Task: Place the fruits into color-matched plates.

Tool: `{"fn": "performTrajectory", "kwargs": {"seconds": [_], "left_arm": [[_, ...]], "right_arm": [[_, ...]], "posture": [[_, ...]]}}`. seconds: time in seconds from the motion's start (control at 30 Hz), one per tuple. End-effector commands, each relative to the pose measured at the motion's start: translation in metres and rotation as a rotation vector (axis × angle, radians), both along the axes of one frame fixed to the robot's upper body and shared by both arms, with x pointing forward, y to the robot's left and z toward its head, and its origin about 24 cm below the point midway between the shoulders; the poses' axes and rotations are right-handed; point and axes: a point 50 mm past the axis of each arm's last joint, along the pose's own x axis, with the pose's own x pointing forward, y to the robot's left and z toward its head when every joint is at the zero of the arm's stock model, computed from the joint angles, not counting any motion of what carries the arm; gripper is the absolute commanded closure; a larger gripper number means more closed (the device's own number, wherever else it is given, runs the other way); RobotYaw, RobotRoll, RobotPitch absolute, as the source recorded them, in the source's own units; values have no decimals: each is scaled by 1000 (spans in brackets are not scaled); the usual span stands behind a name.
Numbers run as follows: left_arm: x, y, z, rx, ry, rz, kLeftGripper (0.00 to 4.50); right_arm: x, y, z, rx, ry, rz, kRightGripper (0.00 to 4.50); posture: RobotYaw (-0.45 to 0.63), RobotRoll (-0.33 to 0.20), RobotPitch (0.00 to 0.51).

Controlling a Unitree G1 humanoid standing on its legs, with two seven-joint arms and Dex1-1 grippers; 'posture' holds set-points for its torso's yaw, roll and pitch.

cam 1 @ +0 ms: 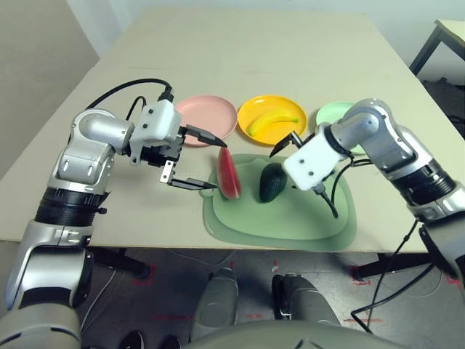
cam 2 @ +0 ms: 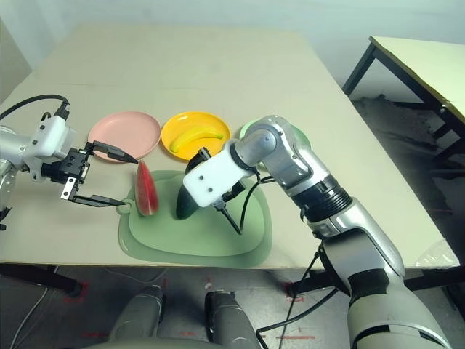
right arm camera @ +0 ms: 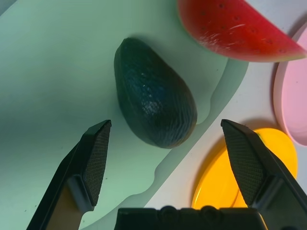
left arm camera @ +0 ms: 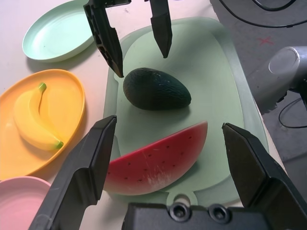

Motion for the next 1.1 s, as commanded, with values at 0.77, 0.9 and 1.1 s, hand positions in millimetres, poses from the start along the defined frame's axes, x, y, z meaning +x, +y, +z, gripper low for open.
{"fn": "performTrajectory", "kwargs": {"seconds": [0.77,0.9,1.1], "left_arm": [[2,6,0,27,-15,35,0],[2,5,0,24,-15,32,0],[2,5,0,22,-16,29,0]], "right_arm": [[5,9,-31,-23,59,-39,20],[6,8,-34,-26,61,-48,20],[8,6,-36,-27,76,-84,20]], "posture": [[246,0,130],[246,0,130],[246,0,130]]}}
